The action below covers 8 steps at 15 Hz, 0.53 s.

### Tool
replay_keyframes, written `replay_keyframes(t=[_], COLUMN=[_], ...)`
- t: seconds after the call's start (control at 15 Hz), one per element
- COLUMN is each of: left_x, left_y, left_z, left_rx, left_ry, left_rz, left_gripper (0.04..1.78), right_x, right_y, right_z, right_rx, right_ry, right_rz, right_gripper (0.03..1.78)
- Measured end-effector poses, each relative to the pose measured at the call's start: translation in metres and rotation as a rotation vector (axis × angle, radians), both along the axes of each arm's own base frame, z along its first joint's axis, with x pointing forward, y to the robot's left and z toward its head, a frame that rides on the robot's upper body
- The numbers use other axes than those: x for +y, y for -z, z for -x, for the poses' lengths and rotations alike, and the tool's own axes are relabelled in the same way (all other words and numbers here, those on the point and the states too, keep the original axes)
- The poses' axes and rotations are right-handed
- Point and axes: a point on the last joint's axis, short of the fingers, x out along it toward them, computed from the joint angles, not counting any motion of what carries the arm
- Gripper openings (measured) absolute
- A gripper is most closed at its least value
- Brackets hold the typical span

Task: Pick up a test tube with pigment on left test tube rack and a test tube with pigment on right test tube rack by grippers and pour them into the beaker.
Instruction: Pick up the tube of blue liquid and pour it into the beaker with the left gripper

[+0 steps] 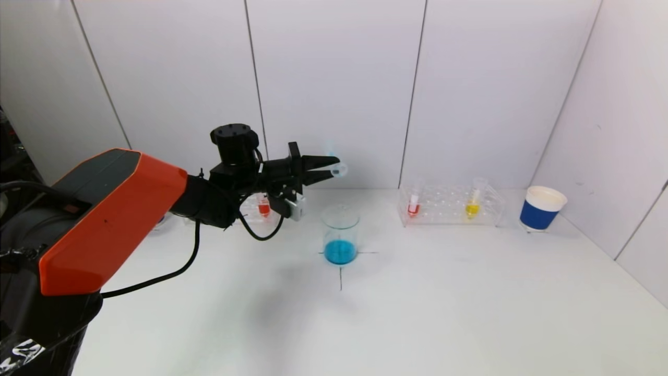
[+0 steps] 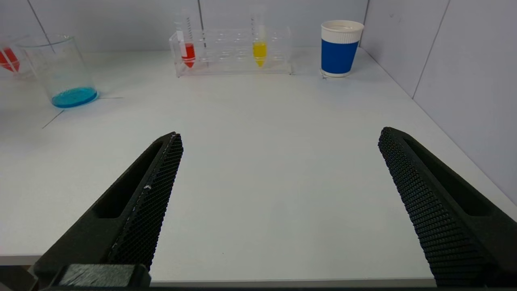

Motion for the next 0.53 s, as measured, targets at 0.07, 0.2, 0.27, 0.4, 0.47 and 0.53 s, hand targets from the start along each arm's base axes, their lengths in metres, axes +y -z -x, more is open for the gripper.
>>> replay_keyframes(t=[0.07, 0.2, 0.27, 0.4, 0.47, 0.53], left_x=[0.000, 0.000, 0.001, 0.003, 0.004, 0.005], left_y=[0.000, 0.000, -0.001, -0.007, -0.012, -0.017], left_z=[0.000, -0.002, -0.003, -0.005, -0.005, -0.005], left_rx=[0.015, 0.070, 0.121, 0.283, 0.361, 0.456], left_ry=[-0.015, -0.068, -0.110, -0.236, -0.303, -0.366], left_rz=[0.003, 0.023, 0.048, 0.146, 0.203, 0.269], left_gripper=[0.42, 0.42, 0.42, 0.42, 0.42, 0.42], right_x=[0.000, 0.000, 0.000, 0.000, 0.000, 0.000], right_y=[0.000, 0.000, 0.000, 0.000, 0.000, 0.000], right_z=[0.000, 0.000, 0.000, 0.000, 0.000, 0.000], right_rx=[0.000, 0.000, 0.000, 0.000, 0.000, 0.000], right_ry=[0.000, 0.000, 0.000, 0.000, 0.000, 0.000], right_rz=[0.000, 0.000, 0.000, 0.000, 0.000, 0.000], right_gripper=[1.76, 1.76, 1.76, 1.76, 1.76, 1.76])
